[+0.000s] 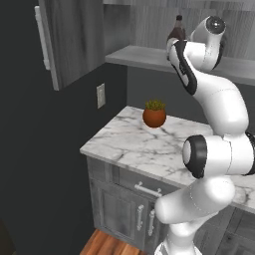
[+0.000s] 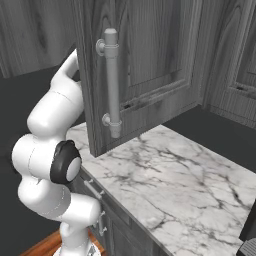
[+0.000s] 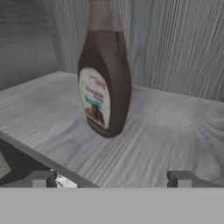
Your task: Move the syrup bottle and shaker from the cabinet to the dining counter.
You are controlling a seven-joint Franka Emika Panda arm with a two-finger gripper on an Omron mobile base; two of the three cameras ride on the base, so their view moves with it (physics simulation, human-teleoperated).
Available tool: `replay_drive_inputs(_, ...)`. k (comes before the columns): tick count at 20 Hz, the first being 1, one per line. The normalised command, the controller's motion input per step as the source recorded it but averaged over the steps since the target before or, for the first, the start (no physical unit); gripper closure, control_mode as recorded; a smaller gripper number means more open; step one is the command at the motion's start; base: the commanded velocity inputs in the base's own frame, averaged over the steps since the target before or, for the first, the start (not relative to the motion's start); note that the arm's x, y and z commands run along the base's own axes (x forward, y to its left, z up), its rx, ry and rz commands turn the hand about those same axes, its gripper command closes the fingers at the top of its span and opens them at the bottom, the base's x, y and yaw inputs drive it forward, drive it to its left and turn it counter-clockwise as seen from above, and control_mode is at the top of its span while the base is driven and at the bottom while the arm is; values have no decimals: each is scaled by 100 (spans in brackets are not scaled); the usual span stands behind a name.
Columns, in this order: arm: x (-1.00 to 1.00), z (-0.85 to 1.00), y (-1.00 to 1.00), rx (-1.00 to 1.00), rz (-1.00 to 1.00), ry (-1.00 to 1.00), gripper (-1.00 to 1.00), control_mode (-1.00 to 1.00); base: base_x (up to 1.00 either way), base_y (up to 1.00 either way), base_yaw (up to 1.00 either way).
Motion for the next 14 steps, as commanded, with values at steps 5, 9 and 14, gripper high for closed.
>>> replay_drive_inputs(5, 20, 9, -19, 0, 0, 1, -100, -100, 0, 0, 0)
replay_drive_inputs(9, 32, 0, -3, 0, 0, 0, -100, -100, 0, 0, 0)
replay_drive_inputs(14, 30, 0, 0, 0, 3, 0, -100, -100, 0, 0, 0)
